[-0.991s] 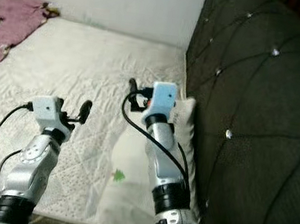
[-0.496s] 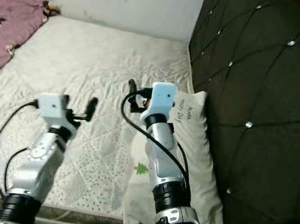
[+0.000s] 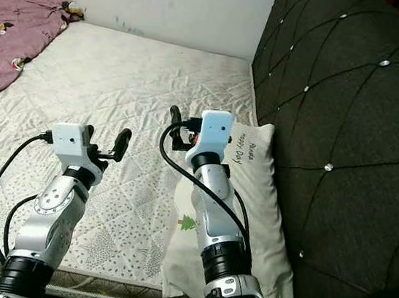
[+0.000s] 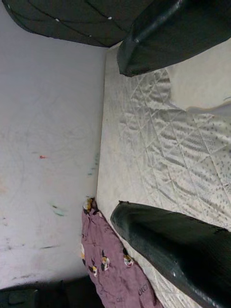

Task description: Clean up the room

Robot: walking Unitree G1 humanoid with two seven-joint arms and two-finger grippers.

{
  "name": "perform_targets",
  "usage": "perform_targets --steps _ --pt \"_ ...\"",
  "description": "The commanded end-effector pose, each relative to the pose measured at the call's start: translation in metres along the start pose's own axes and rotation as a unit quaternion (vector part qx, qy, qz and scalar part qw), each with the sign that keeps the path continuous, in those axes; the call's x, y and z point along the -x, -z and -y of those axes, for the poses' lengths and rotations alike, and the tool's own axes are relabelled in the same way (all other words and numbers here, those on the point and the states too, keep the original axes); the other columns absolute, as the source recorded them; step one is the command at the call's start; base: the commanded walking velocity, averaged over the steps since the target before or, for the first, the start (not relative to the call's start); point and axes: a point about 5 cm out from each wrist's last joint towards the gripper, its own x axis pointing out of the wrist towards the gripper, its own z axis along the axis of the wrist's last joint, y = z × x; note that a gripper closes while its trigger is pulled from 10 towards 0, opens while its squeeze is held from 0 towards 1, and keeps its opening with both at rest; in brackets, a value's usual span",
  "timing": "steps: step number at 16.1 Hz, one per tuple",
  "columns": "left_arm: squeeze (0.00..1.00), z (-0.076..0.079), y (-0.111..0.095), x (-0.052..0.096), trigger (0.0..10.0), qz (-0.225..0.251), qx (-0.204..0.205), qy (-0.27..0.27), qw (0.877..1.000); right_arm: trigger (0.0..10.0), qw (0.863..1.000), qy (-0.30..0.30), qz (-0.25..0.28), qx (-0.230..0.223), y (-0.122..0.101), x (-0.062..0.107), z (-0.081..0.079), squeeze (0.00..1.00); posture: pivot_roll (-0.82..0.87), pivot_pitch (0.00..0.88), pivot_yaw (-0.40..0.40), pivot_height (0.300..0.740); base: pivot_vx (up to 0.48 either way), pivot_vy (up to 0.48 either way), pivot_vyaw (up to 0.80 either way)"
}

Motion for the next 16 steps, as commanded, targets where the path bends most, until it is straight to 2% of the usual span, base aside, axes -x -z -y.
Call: perform_targets --steps 1,5,6,10,16 --pt "0.0 0.003 -0.0019 -0.0024 10.0 0.001 0.001 0.003 1.0 10.0 1.0 -0.008 0.01 -0.009 -0.0057 -0.0053 -0.0092 0.0 0.02 0.022 -0.059 0.74 0.0 0.0 0.0" --pt "0.0 0.0032 -0.0015 -0.0035 10.0 -0.004 0.01 0.0 1.0 10.0 1.0 -0.012 0.011 0.003 -0.0064 -0.0063 -0.0096 0.0 0.02 0.037 -0.062 0.74 0.0 0.0 0.0" --pt "0.0 0.0034 -0.0016 -0.0037 10.0 -0.003 0.011 -0.001 1.0 10.0 1.0 -0.011 0.01 0.004 -0.0063 -0.0065 -0.0096 0.0 0.02 0.04 -0.065 0.74 0.0 0.0 0.78" --pt "0.0 0.0034 -0.0017 -0.0035 10.0 0.0 0.012 -0.002 1.0 10.0 1.0 -0.01 0.008 0.005 -0.0061 -0.0078 -0.0095 0.0 0.02 0.044 -0.067 0.74 0.0 0.386 0.79" --pt "0.0 0.0031 -0.0013 -0.0049 10.0 -0.005 0.009 -0.001 1.0 10.0 1.0 -0.005 0.008 0.002 -0.0064 -0.009 -0.0091 0.0 0.02 0.044 -0.061 0.74 0.0 0.439 0.0"
